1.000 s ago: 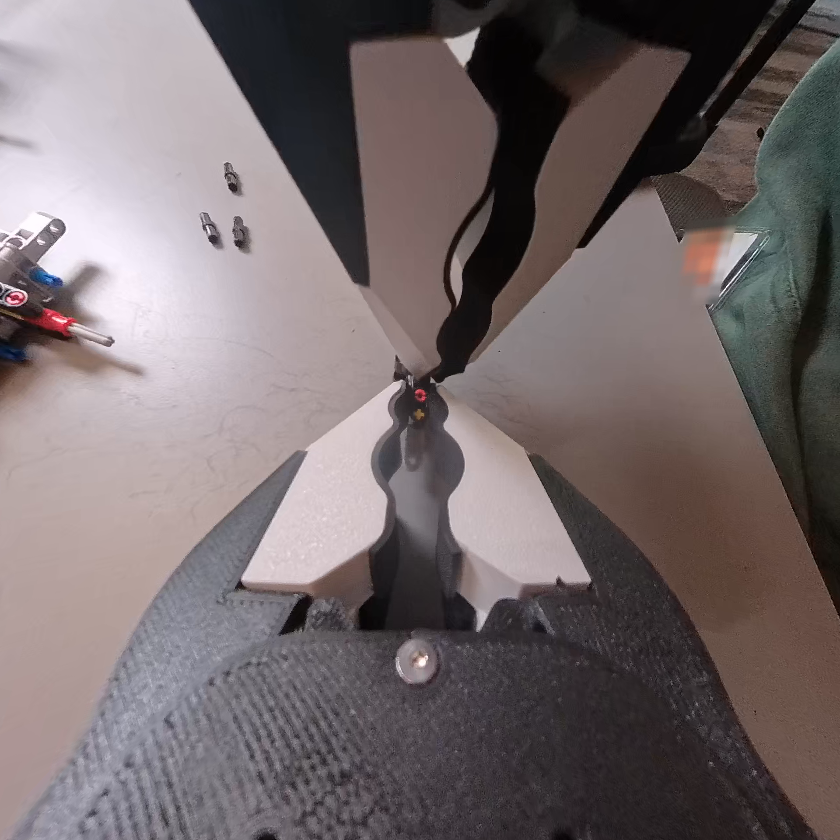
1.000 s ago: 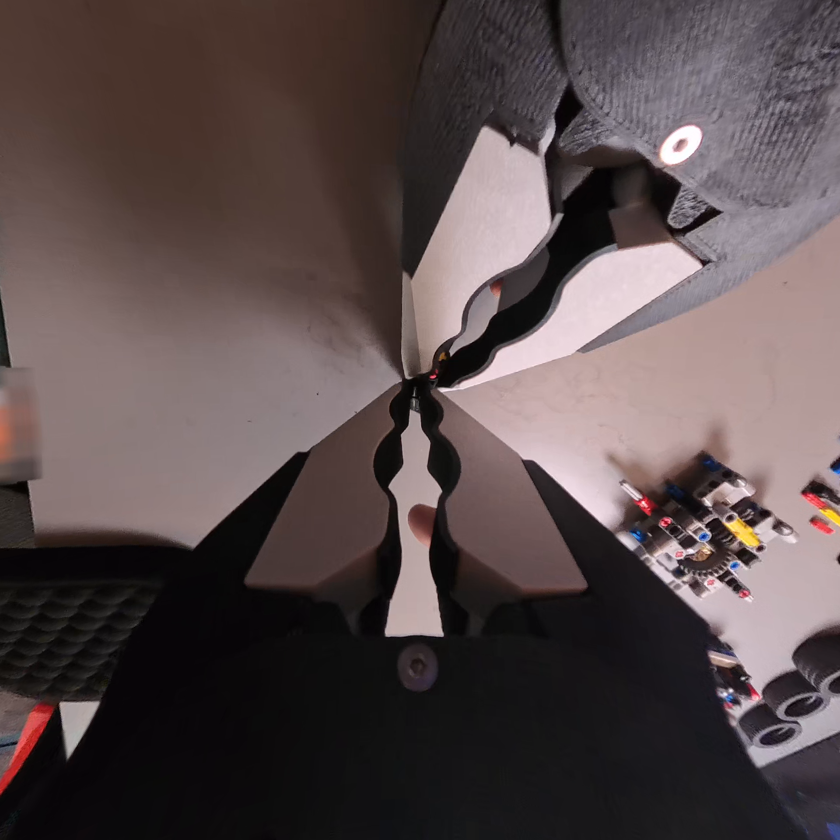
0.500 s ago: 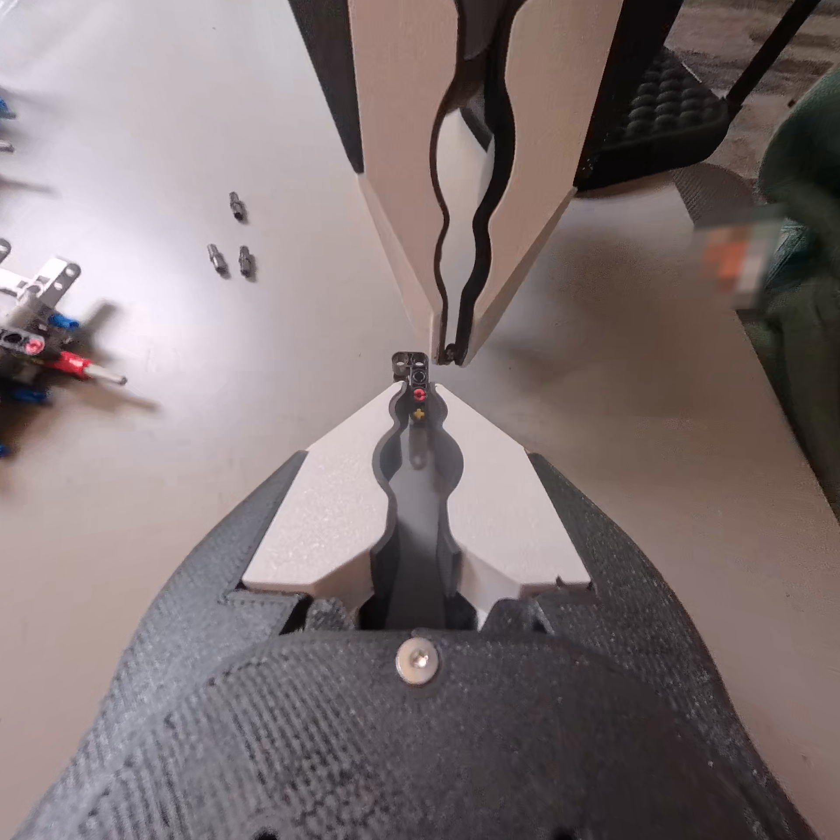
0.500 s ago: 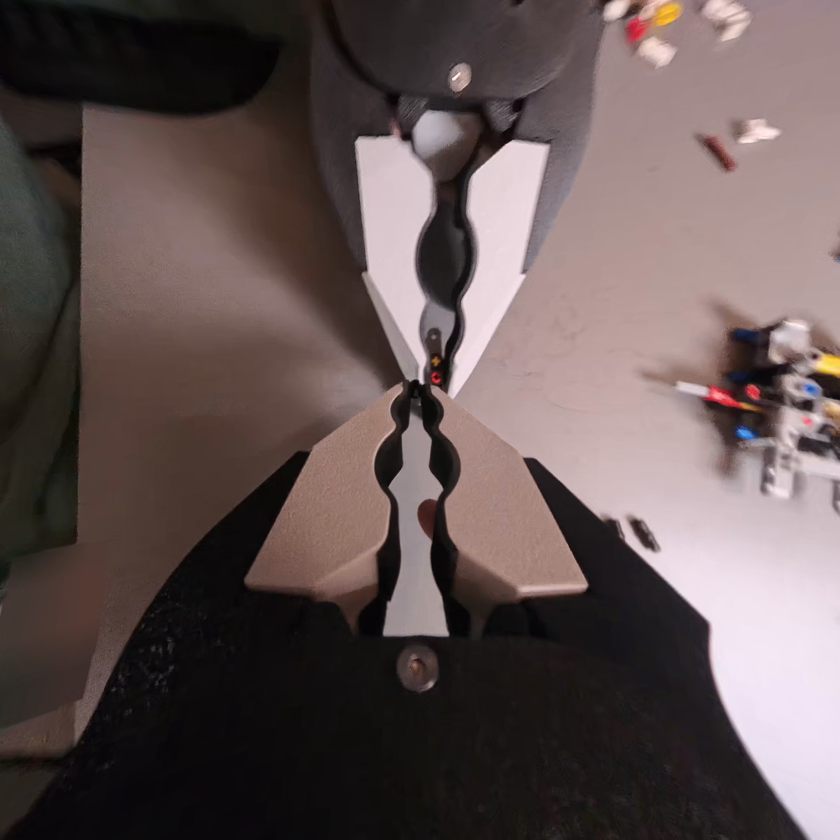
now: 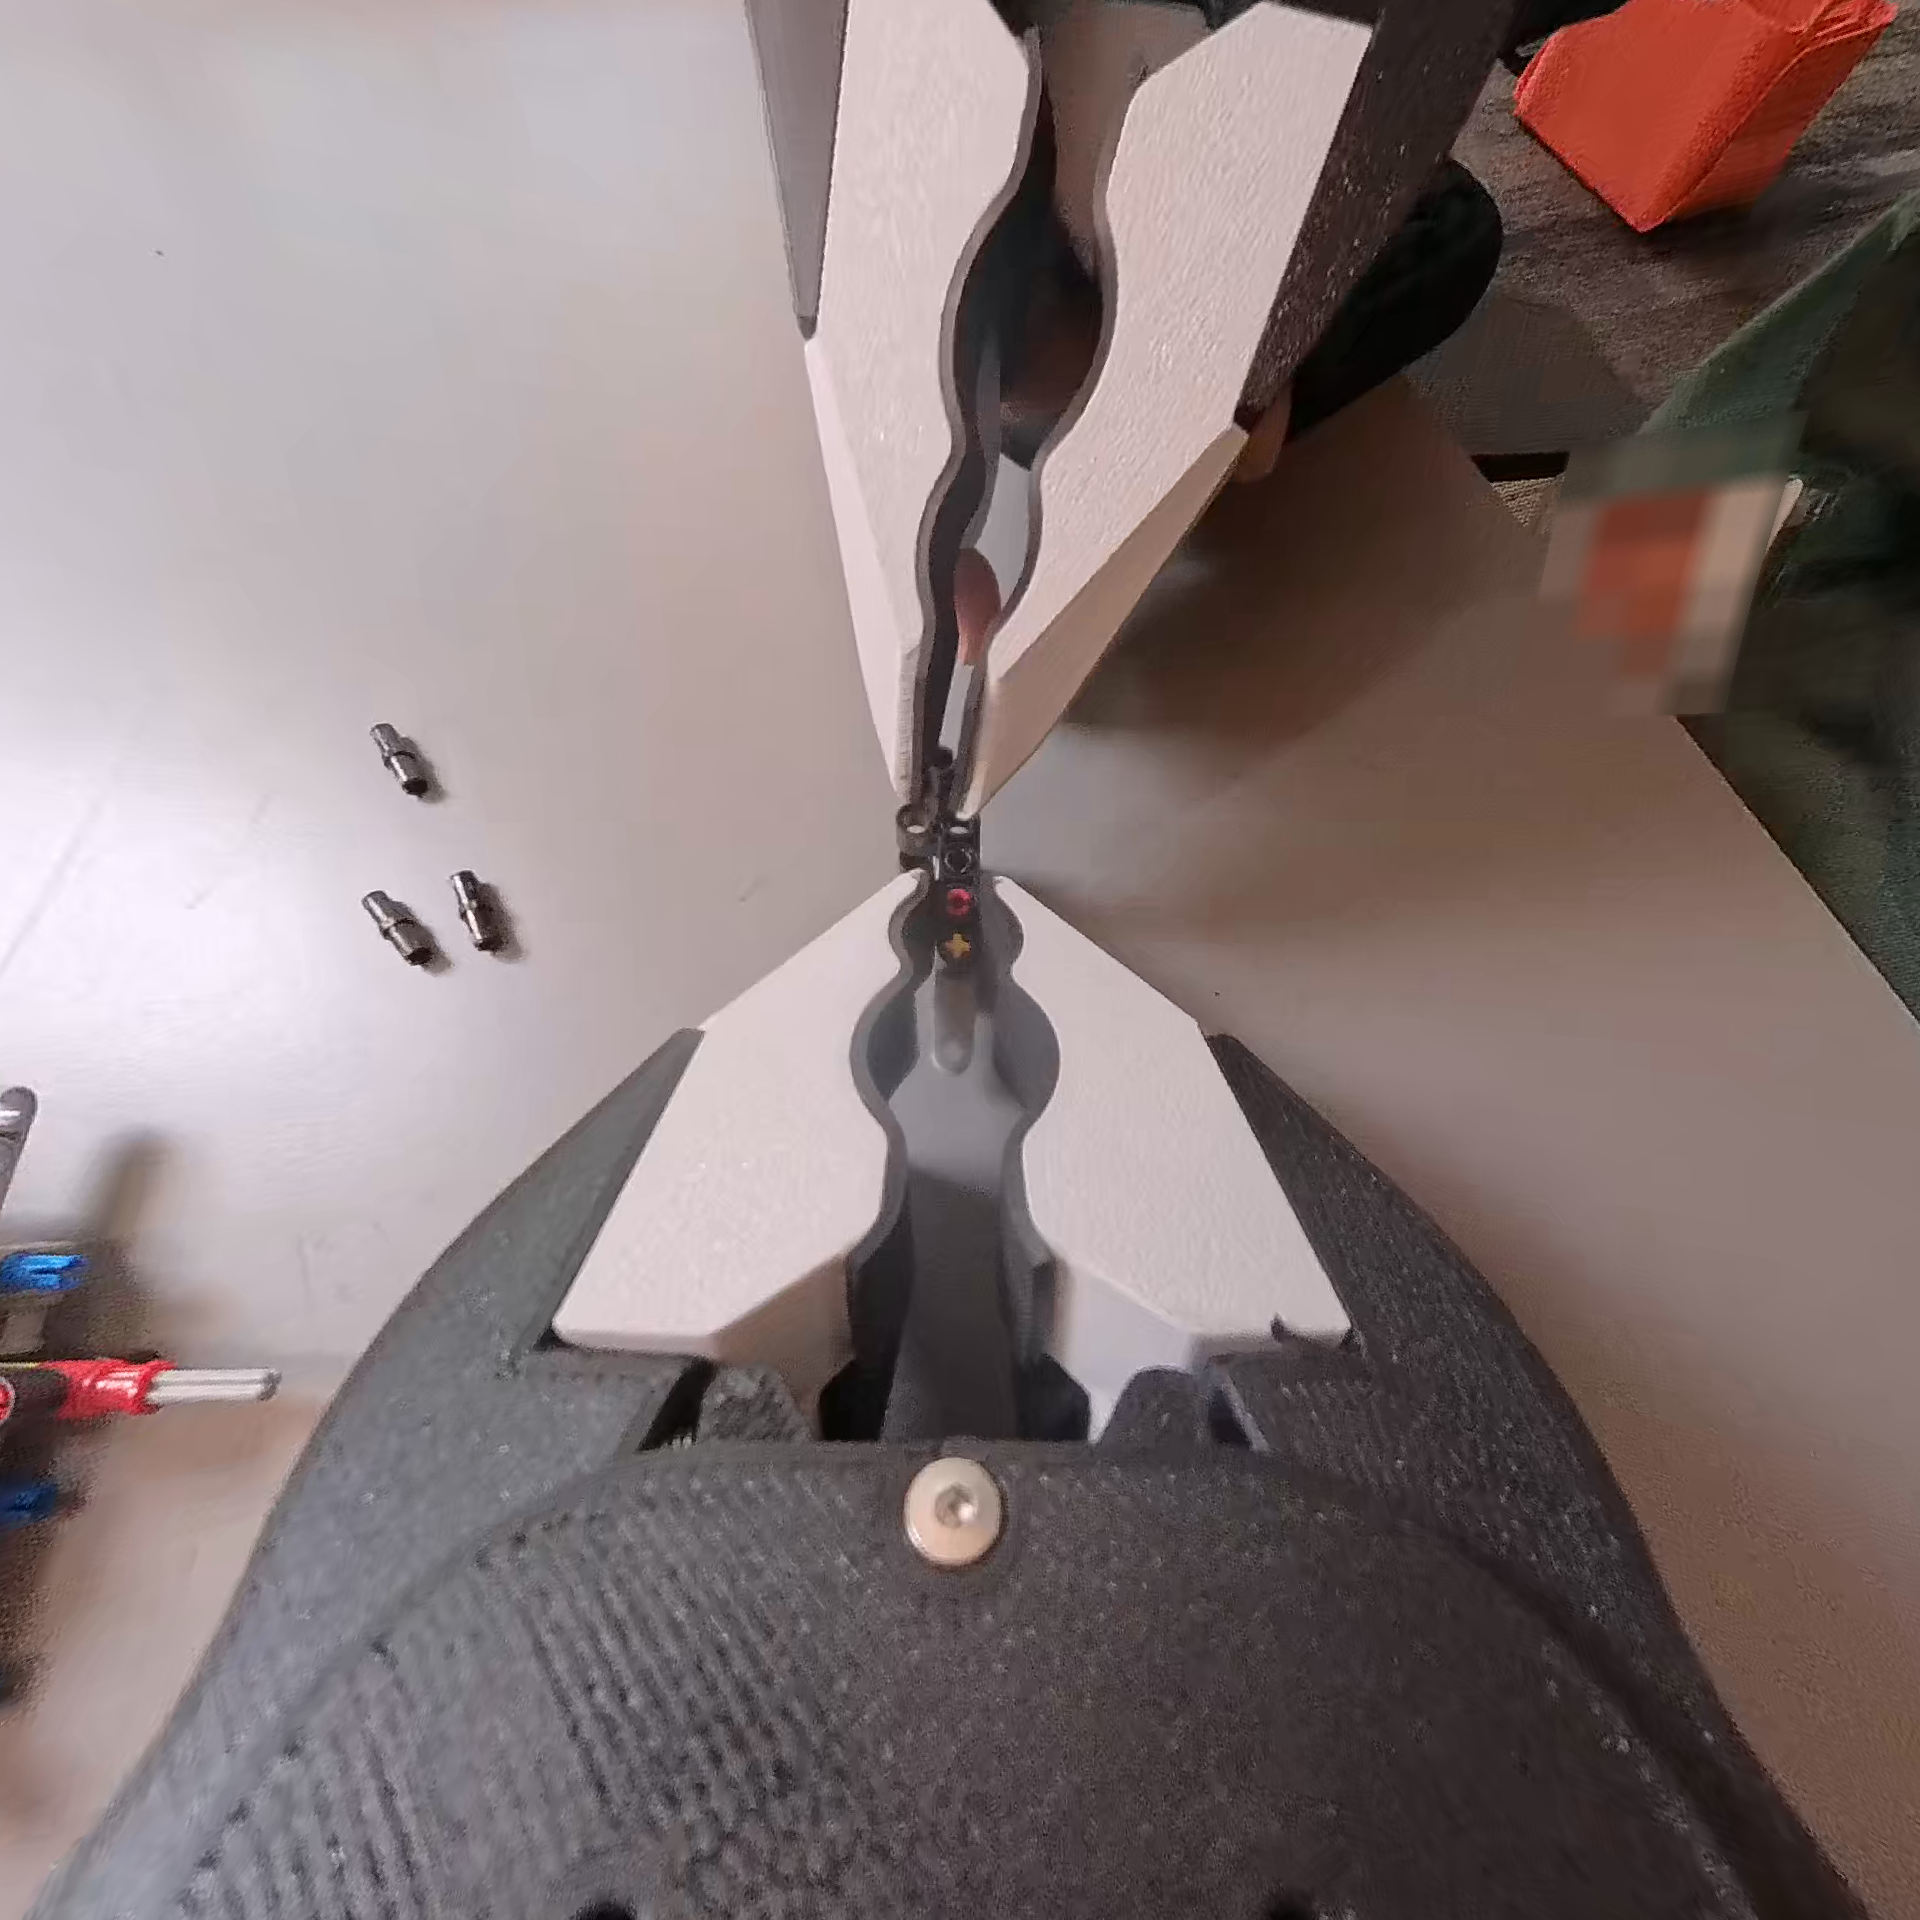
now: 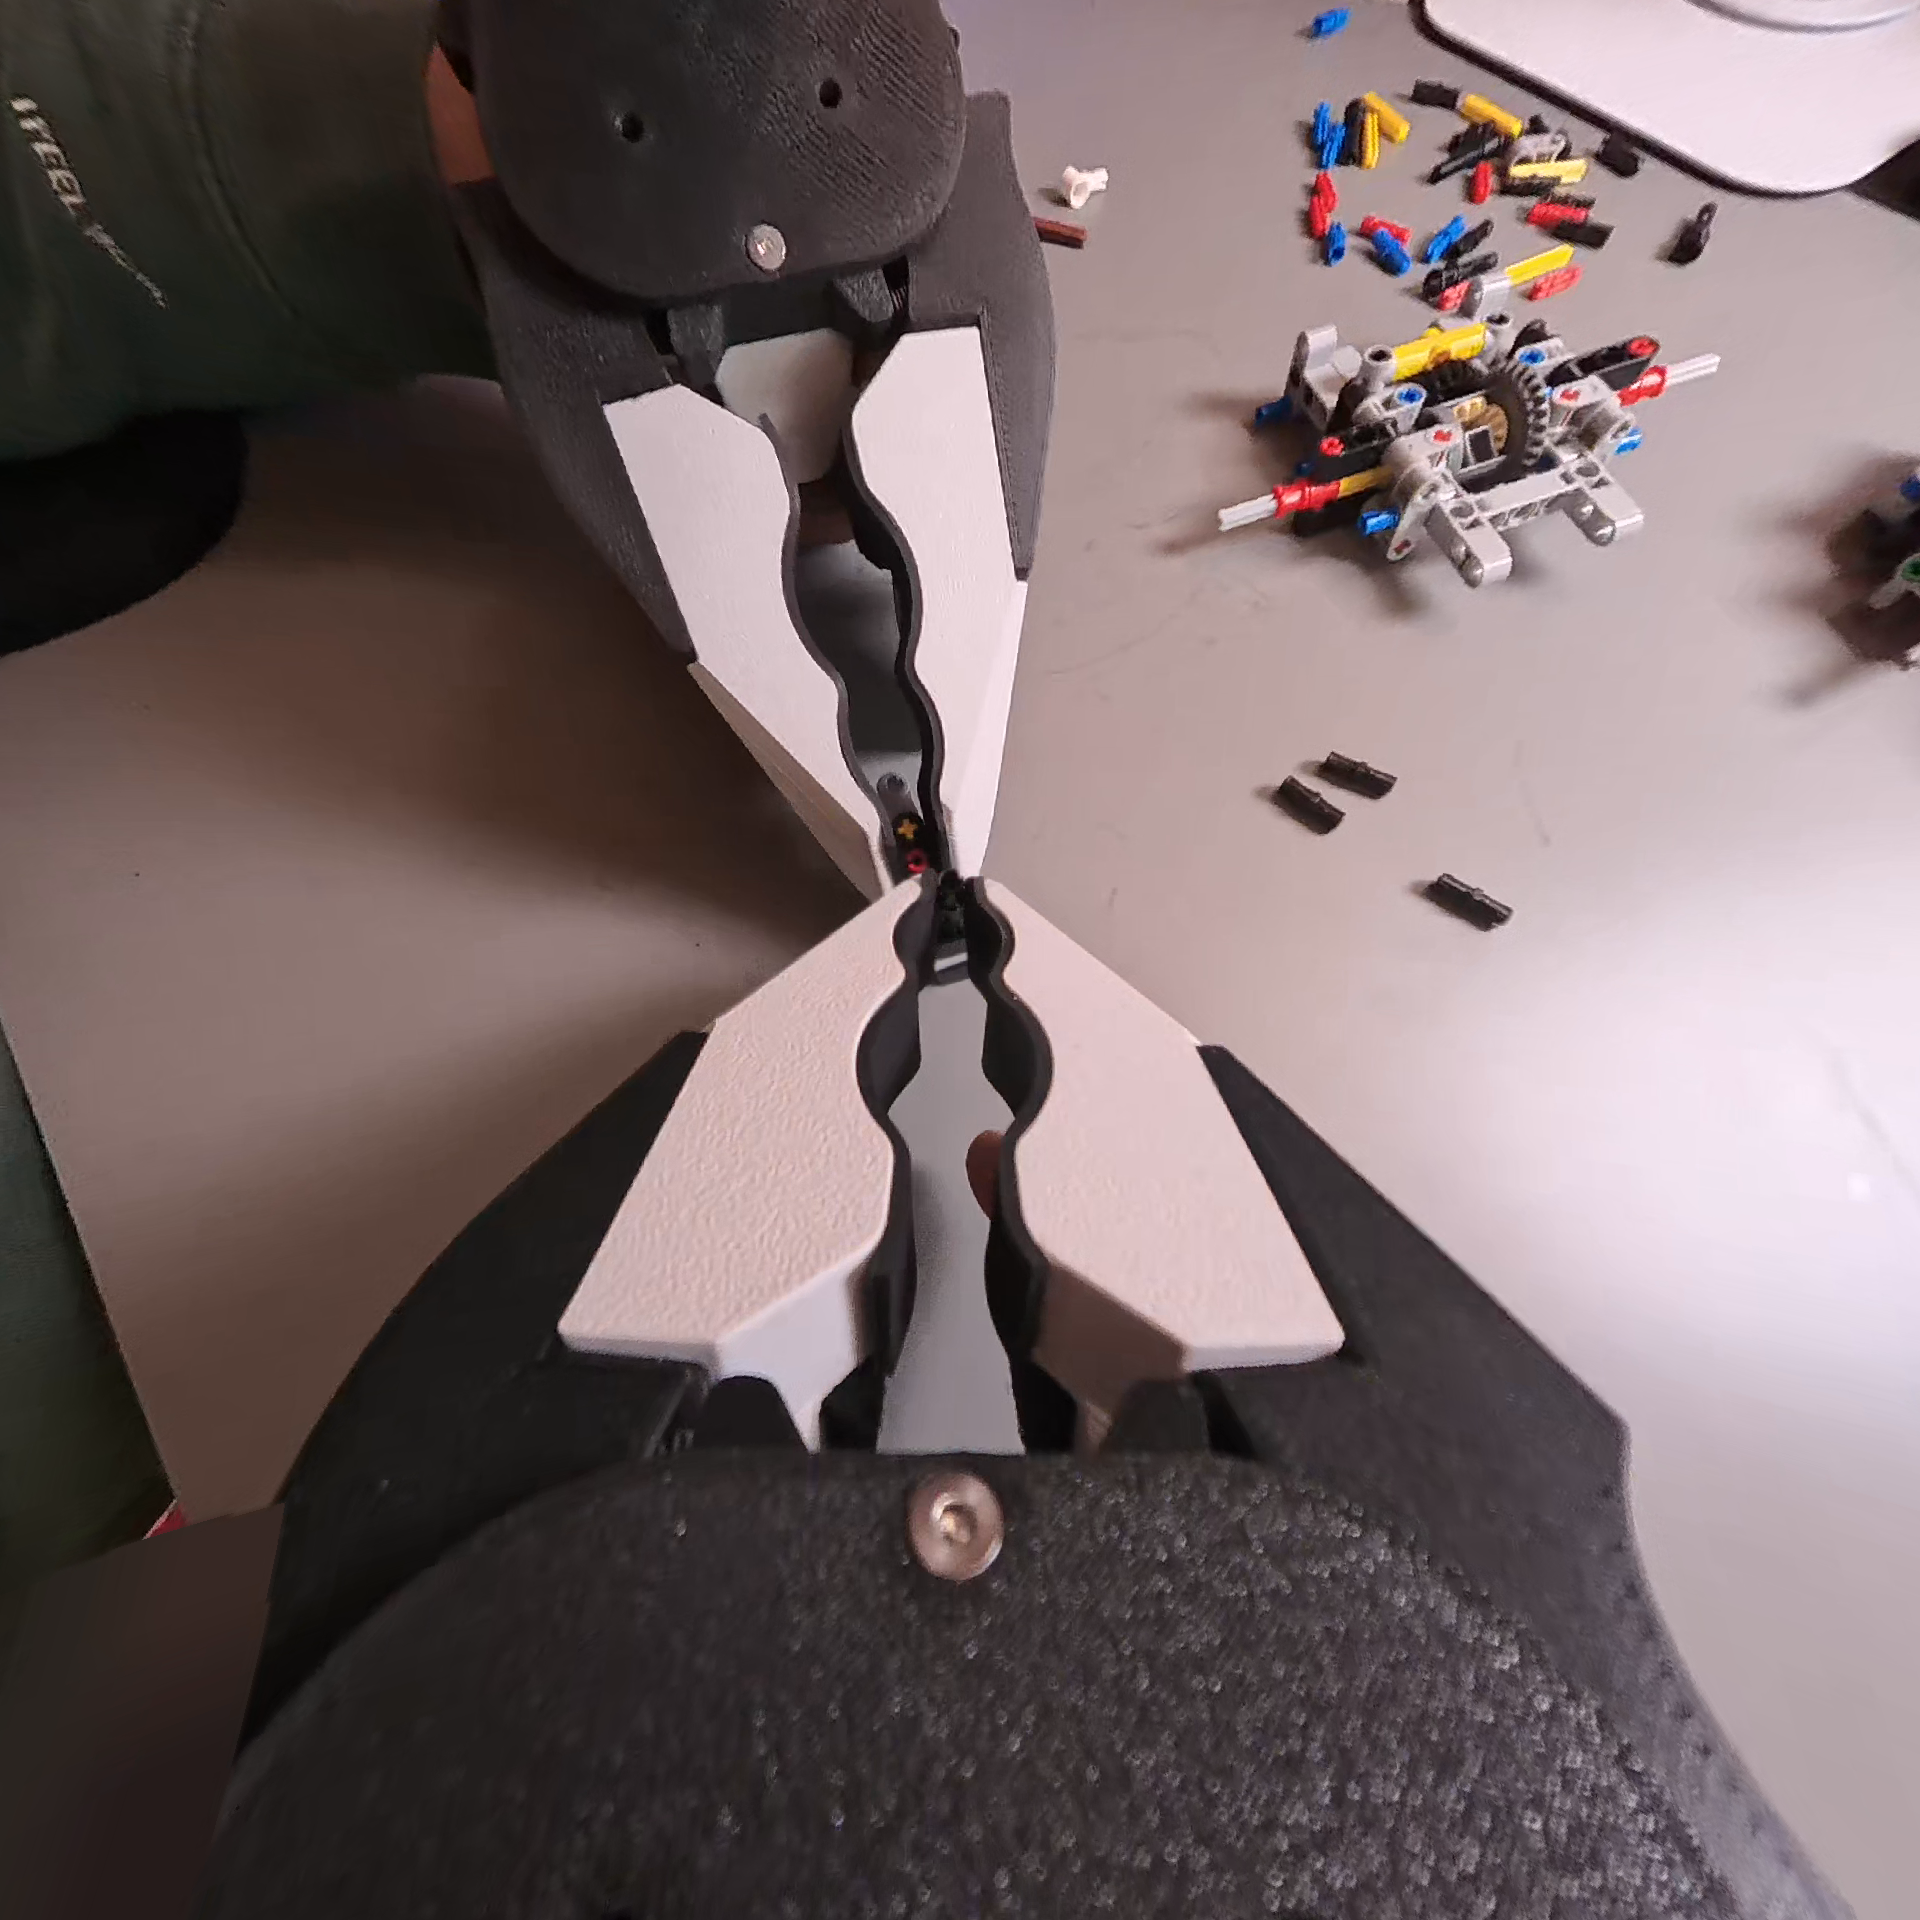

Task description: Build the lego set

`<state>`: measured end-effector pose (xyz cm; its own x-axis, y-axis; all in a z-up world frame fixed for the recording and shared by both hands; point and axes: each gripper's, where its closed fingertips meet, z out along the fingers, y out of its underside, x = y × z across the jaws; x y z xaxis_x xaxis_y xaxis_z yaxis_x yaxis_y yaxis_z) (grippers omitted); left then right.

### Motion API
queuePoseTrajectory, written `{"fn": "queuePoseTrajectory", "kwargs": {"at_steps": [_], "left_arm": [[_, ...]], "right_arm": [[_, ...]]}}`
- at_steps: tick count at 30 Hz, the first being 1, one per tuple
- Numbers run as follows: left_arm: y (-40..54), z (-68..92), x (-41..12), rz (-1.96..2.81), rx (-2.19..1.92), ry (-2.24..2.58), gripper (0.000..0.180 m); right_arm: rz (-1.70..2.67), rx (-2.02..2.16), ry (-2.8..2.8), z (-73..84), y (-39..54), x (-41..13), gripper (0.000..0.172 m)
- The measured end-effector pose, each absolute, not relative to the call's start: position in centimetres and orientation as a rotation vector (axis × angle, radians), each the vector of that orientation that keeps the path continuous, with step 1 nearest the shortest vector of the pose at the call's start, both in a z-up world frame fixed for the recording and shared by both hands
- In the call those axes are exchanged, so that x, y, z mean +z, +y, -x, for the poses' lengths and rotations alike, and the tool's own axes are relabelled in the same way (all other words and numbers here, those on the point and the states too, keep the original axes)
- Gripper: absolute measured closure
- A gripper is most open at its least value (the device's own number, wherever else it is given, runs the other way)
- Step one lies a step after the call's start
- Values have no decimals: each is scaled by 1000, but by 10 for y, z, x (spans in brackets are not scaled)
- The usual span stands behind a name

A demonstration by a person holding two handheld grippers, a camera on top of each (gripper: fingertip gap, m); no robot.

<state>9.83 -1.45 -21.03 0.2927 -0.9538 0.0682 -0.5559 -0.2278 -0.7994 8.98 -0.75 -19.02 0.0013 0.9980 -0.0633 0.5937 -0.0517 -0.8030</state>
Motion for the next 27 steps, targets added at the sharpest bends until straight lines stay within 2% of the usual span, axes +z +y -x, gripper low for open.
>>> {"fn": "queuePoseTrajectory", "kwargs": {"at_steps": [23, 27], "left_arm": [[-16, -96, -210, 1907, -771, 1312, 174], [-16, -96, -210, 1909, -769, 1308, 174]], "right_arm": [[1711, 972, -1707, -91, -13, -194, 168], [1625, 878, -1769, -91, -12, -195, 168]]}}
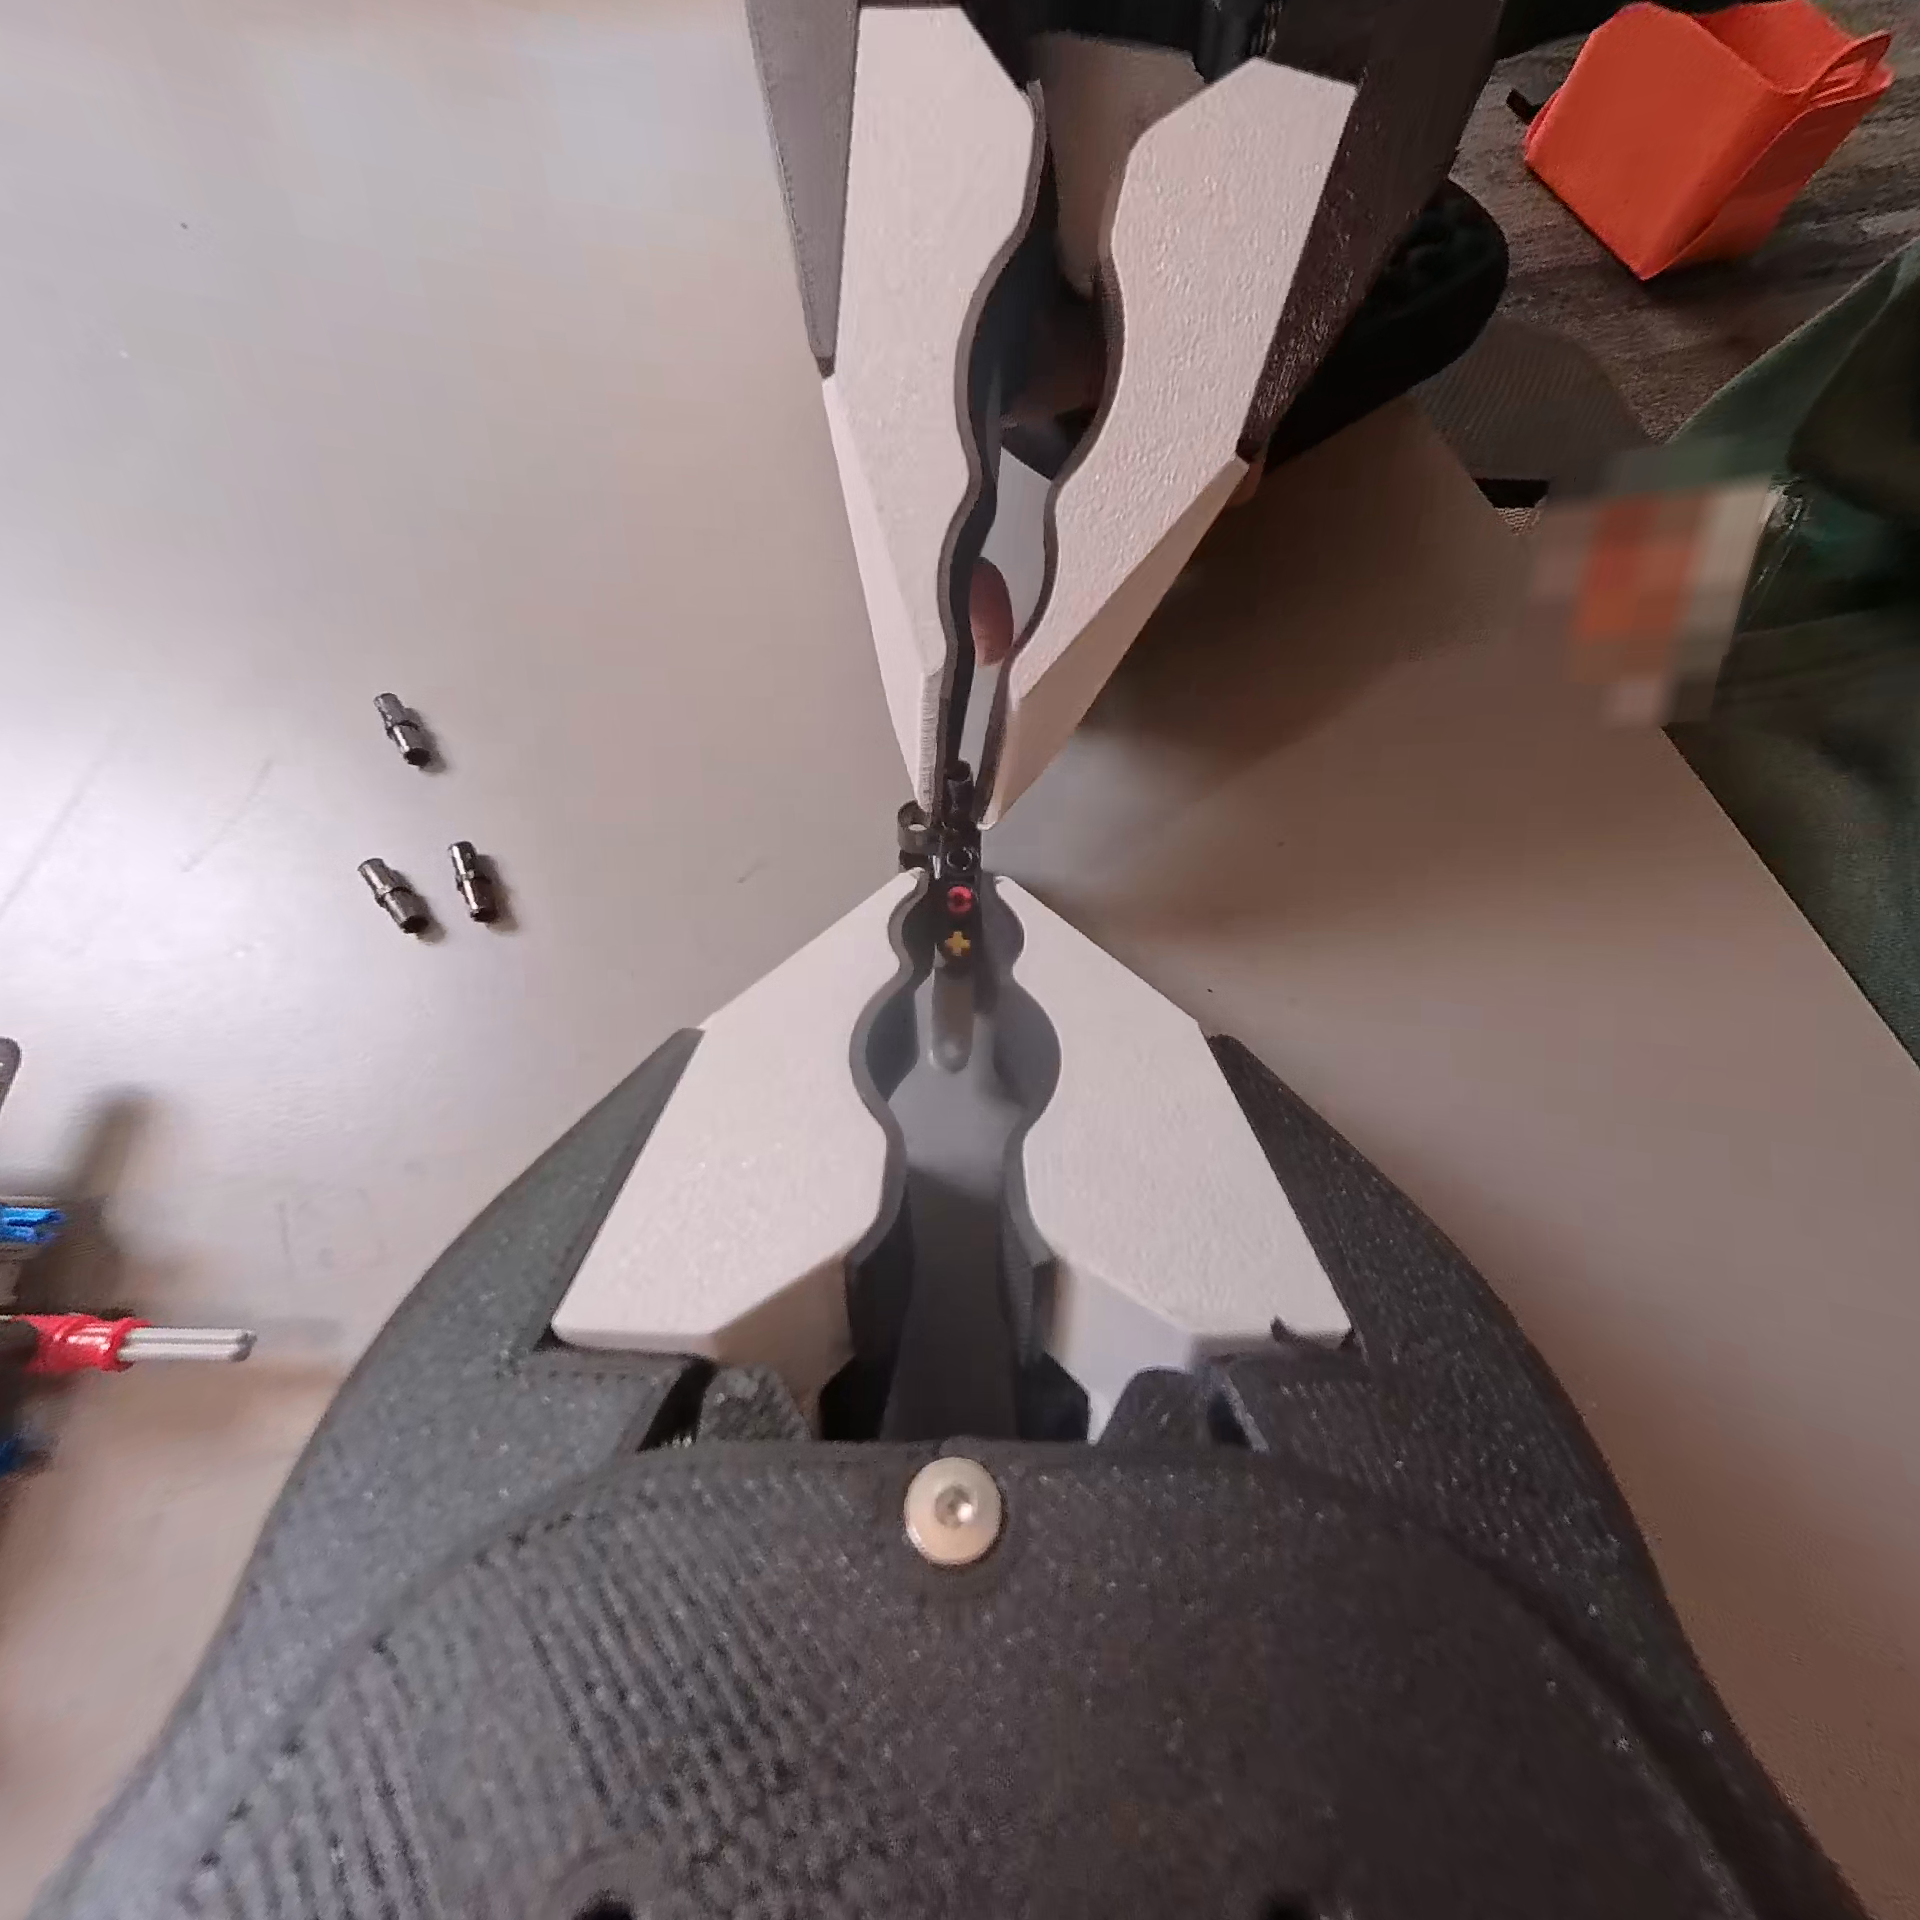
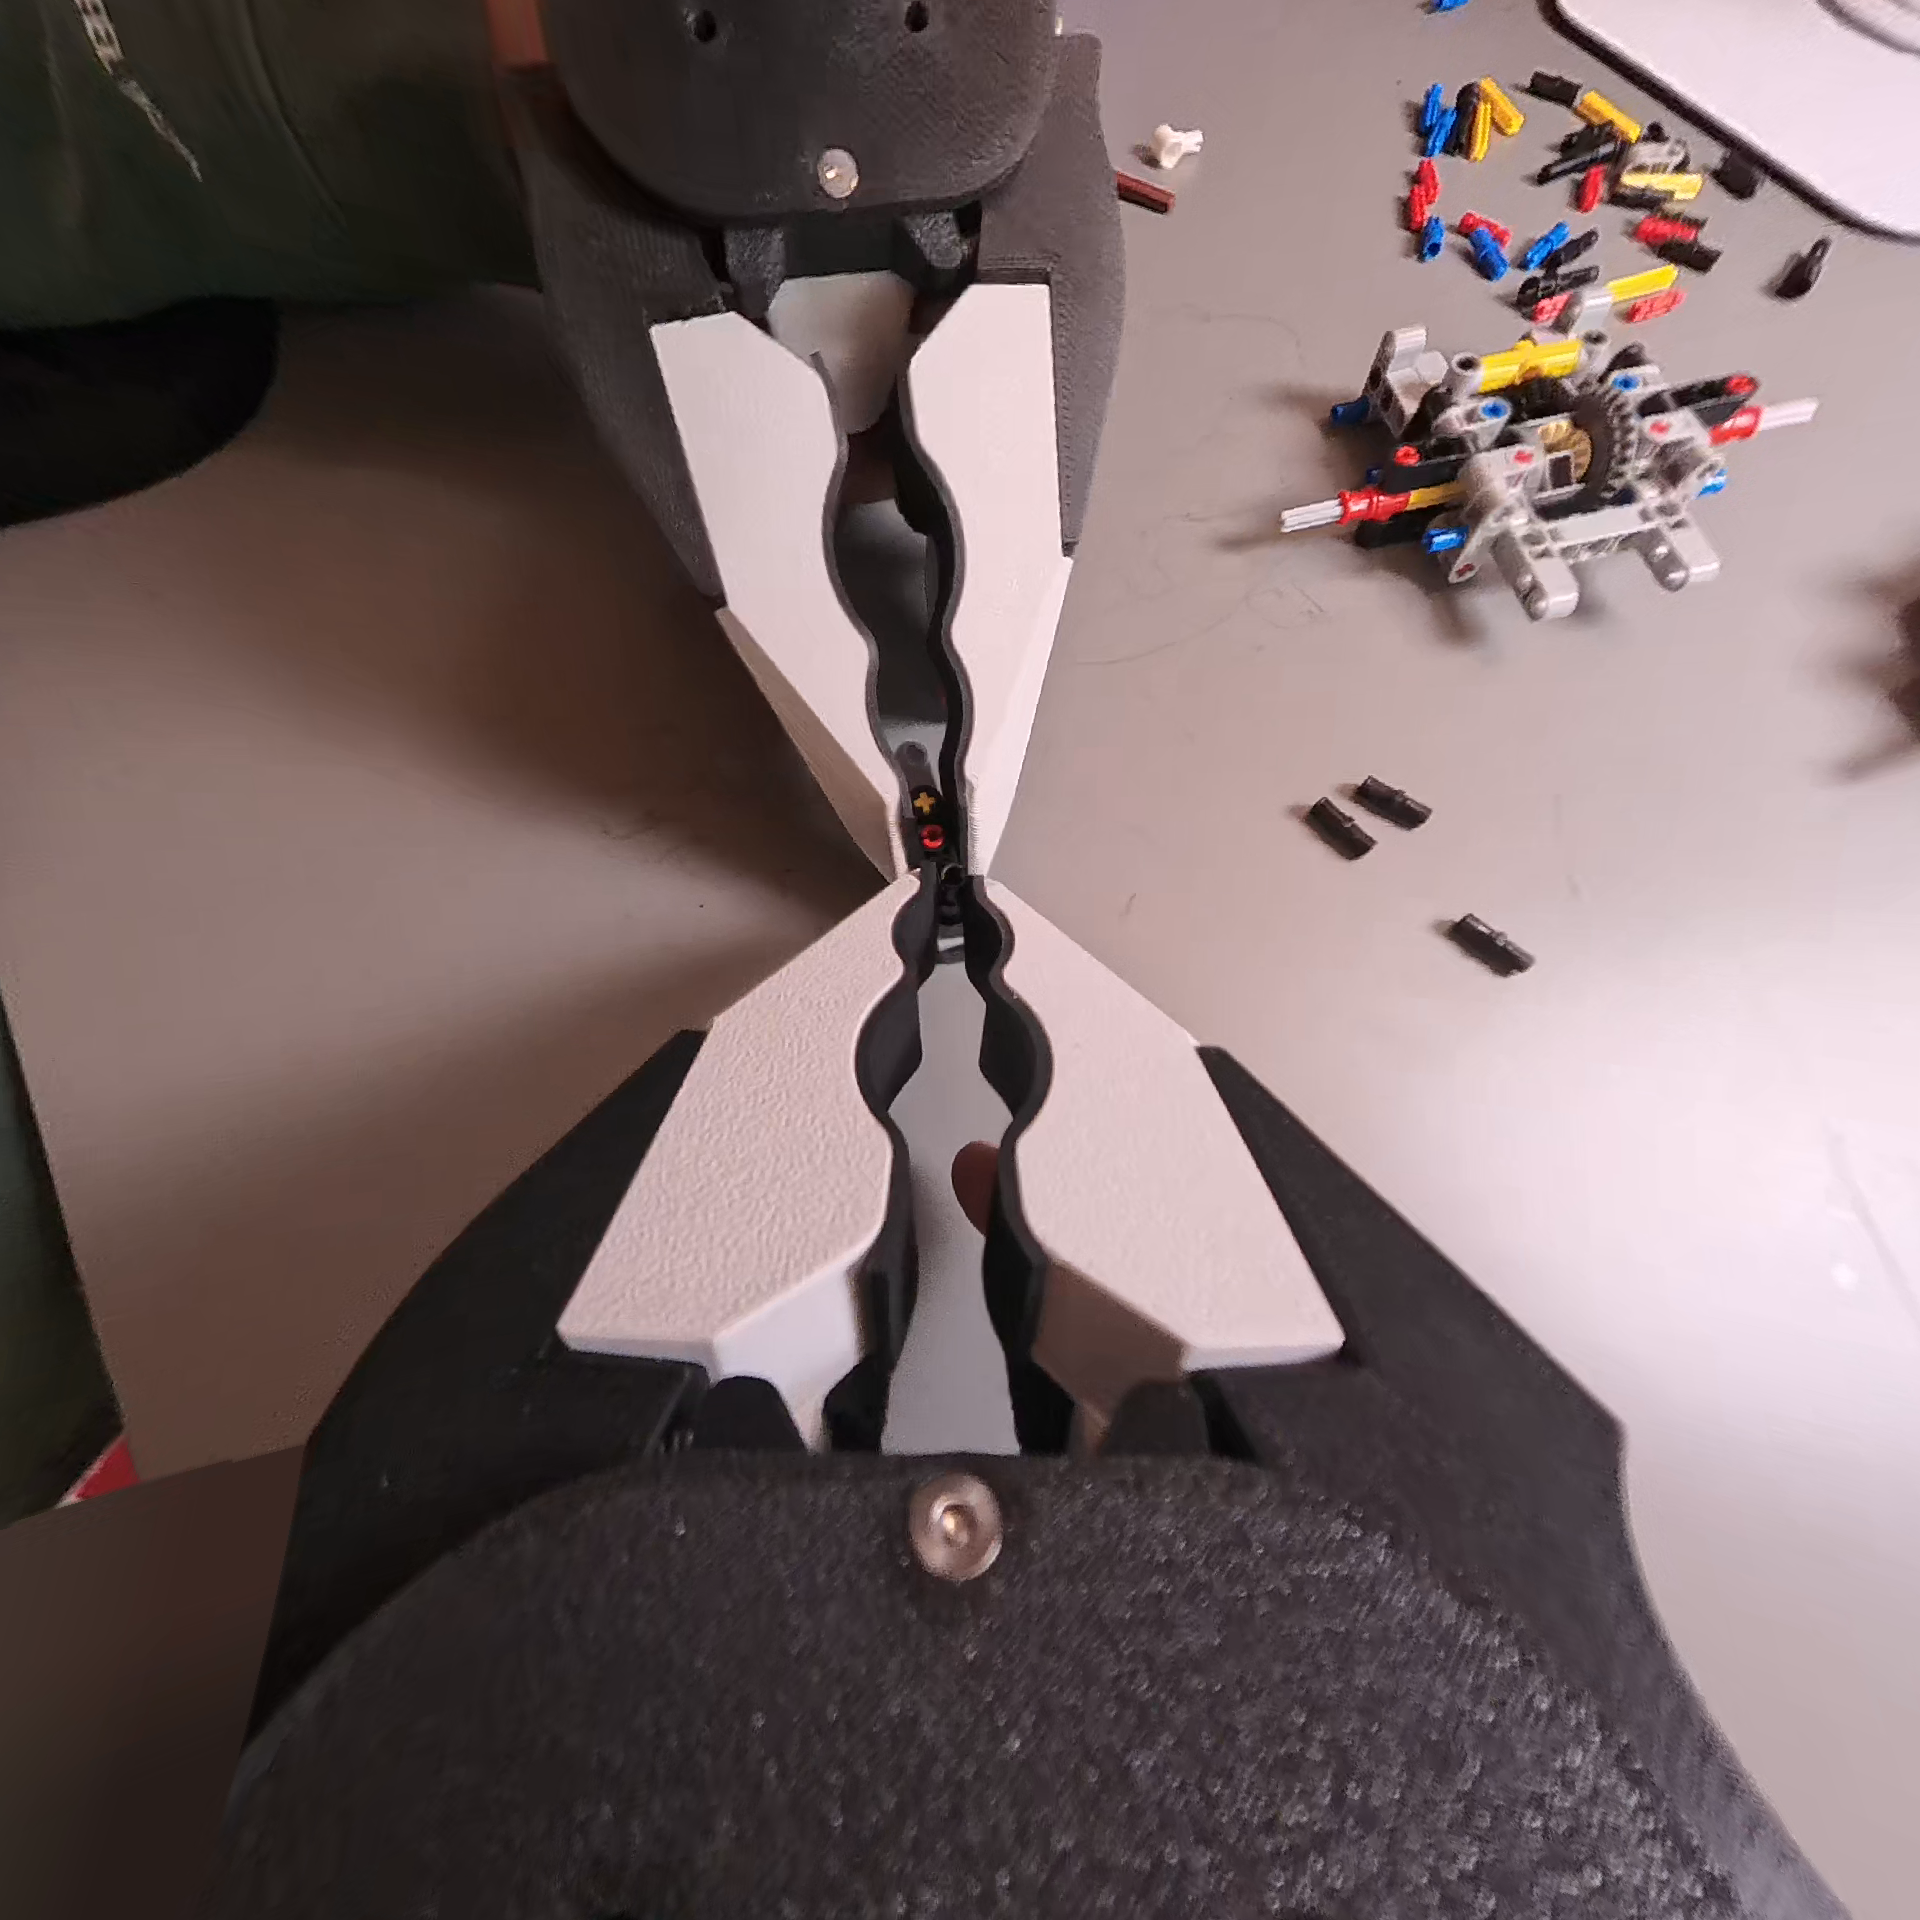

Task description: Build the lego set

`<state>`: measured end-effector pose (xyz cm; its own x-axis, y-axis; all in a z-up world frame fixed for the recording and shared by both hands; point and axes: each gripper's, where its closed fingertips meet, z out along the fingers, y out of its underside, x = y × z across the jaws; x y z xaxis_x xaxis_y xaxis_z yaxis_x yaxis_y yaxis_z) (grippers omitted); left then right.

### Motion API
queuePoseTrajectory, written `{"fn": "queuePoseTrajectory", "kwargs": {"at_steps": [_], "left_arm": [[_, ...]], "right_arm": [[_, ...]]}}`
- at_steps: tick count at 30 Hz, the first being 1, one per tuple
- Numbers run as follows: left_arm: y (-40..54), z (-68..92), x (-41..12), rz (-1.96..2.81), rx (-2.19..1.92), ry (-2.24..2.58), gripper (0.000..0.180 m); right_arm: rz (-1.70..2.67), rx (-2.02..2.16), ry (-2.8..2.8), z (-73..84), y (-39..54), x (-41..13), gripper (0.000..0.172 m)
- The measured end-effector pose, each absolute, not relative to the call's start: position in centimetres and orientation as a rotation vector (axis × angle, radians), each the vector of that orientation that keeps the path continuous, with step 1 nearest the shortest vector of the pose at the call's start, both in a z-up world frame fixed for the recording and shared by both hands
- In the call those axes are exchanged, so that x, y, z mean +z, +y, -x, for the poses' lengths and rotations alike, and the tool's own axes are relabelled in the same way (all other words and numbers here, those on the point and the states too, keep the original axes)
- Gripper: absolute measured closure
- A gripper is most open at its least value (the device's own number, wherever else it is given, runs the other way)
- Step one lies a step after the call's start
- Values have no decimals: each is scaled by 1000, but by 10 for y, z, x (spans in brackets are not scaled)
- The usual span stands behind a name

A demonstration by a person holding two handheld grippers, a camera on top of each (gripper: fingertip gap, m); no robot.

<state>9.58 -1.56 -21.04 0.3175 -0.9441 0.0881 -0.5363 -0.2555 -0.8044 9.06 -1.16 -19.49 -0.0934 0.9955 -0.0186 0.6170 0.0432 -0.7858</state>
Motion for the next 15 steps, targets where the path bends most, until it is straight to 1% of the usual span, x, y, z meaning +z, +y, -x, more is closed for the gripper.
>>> {"fn": "queuePoseTrajectory", "kwargs": {"at_steps": [6, 15], "left_arm": [[-16, -96, -211, 1913, -773, 1305, 174], [-16, -96, -211, 1917, -778, 1299, 174]], "right_arm": [[1548, 796, -1836, -91, -13, -198, 168], [1574, 857, -1890, -91, -13, -198, 168]]}}
